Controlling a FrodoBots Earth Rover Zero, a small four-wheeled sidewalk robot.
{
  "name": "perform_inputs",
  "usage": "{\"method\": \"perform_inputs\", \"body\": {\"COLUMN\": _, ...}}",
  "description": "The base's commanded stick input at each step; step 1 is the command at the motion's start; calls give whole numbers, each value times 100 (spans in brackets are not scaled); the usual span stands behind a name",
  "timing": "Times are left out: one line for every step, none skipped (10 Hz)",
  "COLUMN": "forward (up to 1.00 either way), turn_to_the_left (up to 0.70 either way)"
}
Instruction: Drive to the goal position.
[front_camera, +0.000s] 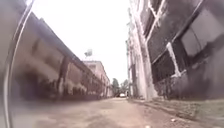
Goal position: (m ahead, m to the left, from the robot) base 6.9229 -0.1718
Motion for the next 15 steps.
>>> {"method": "perform_inputs", "body": {"forward": 78, "turn_to_the_left": 3}}
{"method": "perform_inputs", "body": {"forward": 78, "turn_to_the_left": 3}}
{"method": "perform_inputs", "body": {"forward": 78, "turn_to_the_left": 3}}
{"method": "perform_inputs", "body": {"forward": 79, "turn_to_the_left": 3}}
{"method": "perform_inputs", "body": {"forward": 79, "turn_to_the_left": 3}}
{"method": "perform_inputs", "body": {"forward": 79, "turn_to_the_left": 3}}
{"method": "perform_inputs", "body": {"forward": 78, "turn_to_the_left": 3}}
{"method": "perform_inputs", "body": {"forward": 78, "turn_to_the_left": 3}}
{"method": "perform_inputs", "body": {"forward": 78, "turn_to_the_left": 3}}
{"method": "perform_inputs", "body": {"forward": 78, "turn_to_the_left": 3}}
{"method": "perform_inputs", "body": {"forward": 79, "turn_to_the_left": 3}}
{"method": "perform_inputs", "body": {"forward": 79, "turn_to_the_left": 3}}
{"method": "perform_inputs", "body": {"forward": 79, "turn_to_the_left": 3}}
{"method": "perform_inputs", "body": {"forward": 79, "turn_to_the_left": 3}}
{"method": "perform_inputs", "body": {"forward": 79, "turn_to_the_left": 3}}
